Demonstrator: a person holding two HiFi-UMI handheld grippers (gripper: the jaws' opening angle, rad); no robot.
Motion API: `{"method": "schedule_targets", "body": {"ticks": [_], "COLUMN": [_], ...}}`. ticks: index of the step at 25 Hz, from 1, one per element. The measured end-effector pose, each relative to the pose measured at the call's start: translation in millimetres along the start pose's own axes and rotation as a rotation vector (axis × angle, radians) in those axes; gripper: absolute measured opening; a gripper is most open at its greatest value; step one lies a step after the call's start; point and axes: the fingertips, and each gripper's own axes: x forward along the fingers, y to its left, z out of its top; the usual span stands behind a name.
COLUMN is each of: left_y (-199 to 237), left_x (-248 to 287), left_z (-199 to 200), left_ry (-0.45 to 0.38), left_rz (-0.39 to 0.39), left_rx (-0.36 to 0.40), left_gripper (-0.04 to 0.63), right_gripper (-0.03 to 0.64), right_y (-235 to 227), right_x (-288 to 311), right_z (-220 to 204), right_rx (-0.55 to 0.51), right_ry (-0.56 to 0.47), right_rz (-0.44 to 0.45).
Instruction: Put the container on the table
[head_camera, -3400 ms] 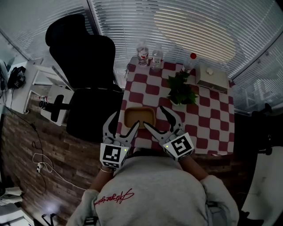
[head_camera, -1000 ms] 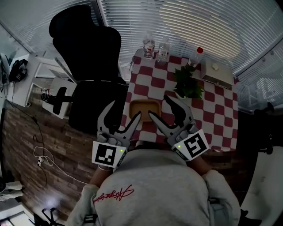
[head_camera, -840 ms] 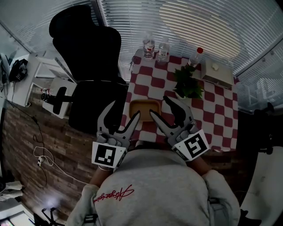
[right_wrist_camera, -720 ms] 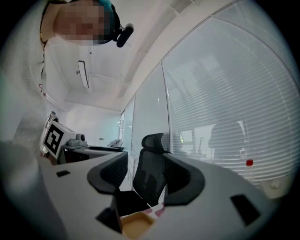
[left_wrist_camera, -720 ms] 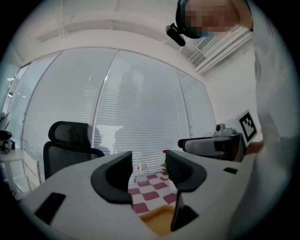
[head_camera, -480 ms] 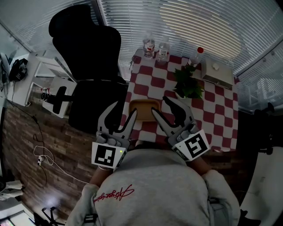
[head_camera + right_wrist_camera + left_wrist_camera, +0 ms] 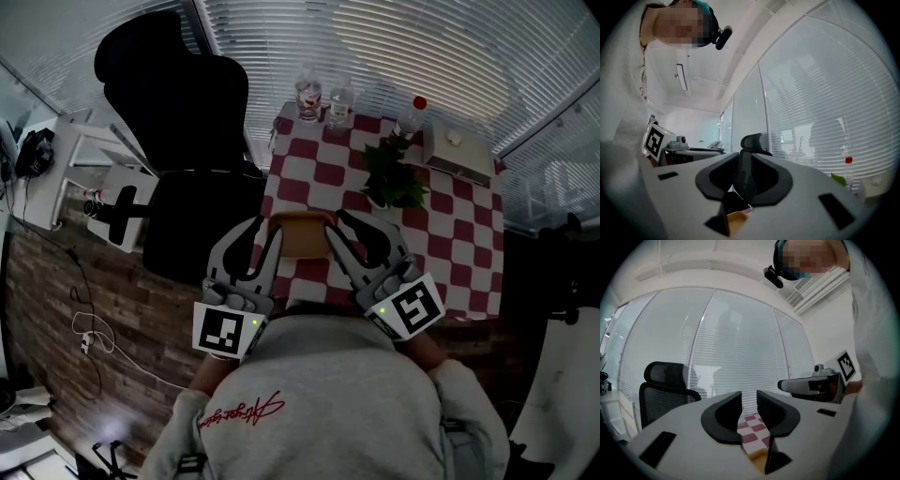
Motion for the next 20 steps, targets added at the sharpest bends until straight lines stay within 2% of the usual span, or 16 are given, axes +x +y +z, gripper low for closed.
{"method": "schedule_targets", "body": {"ticks": [6, 12, 20], "left_y": [-7, -15, -20], "left_x": [7, 9, 7], "left_z": [-4, 1, -2], "left_ry": [-0.006, -0.057, -0.066], "left_rz": [-0.011, -0.001, 0.009], "left_rx": [-0.020, -0.025, -0.032], "left_gripper": [0.086, 0.072, 0.055], "right_gripper": [0.044, 0.038, 0.037], "right_y": [-5, -6, -4], "right_x": [-6, -12, -20], "right_z": [-2, -8, -10], "right_rx": [0.007, 0.003, -0.010], "right_ry": [-0.004, -0.004, 0.000], "right_rz": [0.013, 0.043, 0.056]}}
